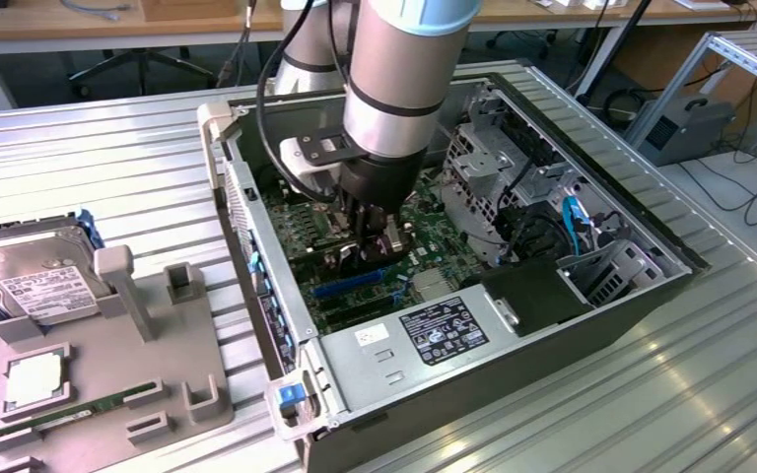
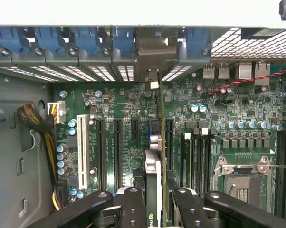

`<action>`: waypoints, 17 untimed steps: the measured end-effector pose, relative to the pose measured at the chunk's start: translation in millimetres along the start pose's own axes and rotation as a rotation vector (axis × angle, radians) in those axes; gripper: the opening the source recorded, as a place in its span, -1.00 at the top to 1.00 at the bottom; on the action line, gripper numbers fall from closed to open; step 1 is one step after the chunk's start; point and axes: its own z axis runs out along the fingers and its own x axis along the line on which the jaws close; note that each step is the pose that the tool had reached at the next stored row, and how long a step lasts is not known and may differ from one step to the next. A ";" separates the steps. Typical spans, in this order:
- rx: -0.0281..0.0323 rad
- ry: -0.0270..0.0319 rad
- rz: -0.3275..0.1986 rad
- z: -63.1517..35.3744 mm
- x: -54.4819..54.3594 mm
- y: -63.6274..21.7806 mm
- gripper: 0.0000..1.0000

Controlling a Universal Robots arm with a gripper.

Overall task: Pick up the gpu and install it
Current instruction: 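Insert the gpu into the slot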

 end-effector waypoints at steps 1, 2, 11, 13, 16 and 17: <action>-0.0001 0.0003 0.000 0.1 0.0 0.0 0.46; -0.0001 0.0002 0.000 0.4 0.0 0.0 0.46; -0.0019 0.0009 0.000 1.8 0.0 -0.3 0.46; -0.0036 0.0015 0.000 1.7 0.1 -0.6 0.46; -0.0060 0.0015 0.000 1.7 0.0 -1.2 0.46; -0.0070 0.0015 0.000 1.7 0.0 -1.4 0.46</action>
